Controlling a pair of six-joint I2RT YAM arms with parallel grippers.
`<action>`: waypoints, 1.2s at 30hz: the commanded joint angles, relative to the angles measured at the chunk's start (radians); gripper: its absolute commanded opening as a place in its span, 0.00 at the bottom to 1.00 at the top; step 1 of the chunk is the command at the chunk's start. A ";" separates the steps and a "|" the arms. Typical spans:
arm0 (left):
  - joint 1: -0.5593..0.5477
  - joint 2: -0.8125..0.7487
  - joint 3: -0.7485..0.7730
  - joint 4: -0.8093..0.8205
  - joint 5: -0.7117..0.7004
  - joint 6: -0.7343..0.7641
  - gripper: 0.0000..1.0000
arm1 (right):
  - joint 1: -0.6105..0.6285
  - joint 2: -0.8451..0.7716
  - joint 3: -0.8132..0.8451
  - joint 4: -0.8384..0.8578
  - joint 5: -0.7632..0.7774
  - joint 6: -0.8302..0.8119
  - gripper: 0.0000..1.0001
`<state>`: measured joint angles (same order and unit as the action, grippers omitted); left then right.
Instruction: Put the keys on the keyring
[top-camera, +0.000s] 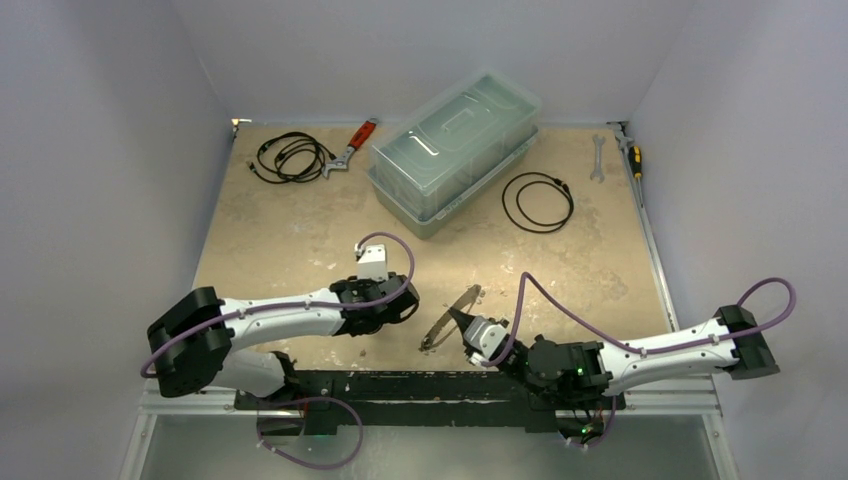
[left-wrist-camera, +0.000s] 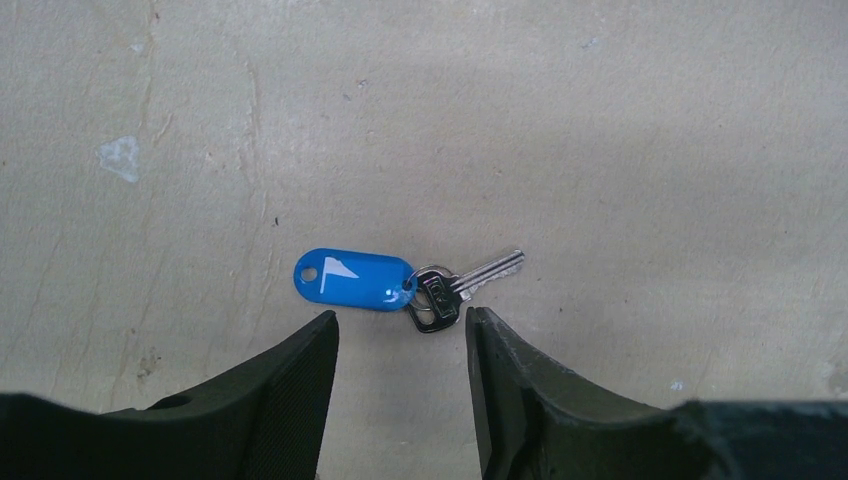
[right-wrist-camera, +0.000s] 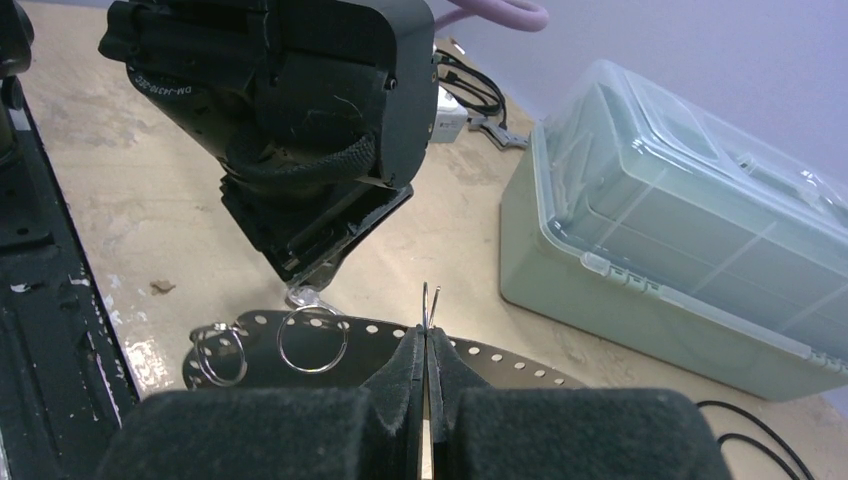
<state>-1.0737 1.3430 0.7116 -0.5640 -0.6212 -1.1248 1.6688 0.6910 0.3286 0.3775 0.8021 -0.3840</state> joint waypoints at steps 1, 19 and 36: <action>0.006 -0.043 -0.054 0.017 -0.076 -0.149 0.53 | 0.003 0.020 0.057 0.025 0.019 0.020 0.00; 0.009 -0.220 -0.299 0.256 -0.129 -0.435 0.52 | 0.003 0.037 0.060 0.021 0.000 0.029 0.00; 0.009 -0.158 -0.338 0.326 -0.127 -0.512 0.36 | 0.003 0.040 0.061 0.018 0.000 0.031 0.00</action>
<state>-1.0725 1.1828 0.4088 -0.2852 -0.7223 -1.5978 1.6688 0.7353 0.3328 0.3573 0.7944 -0.3729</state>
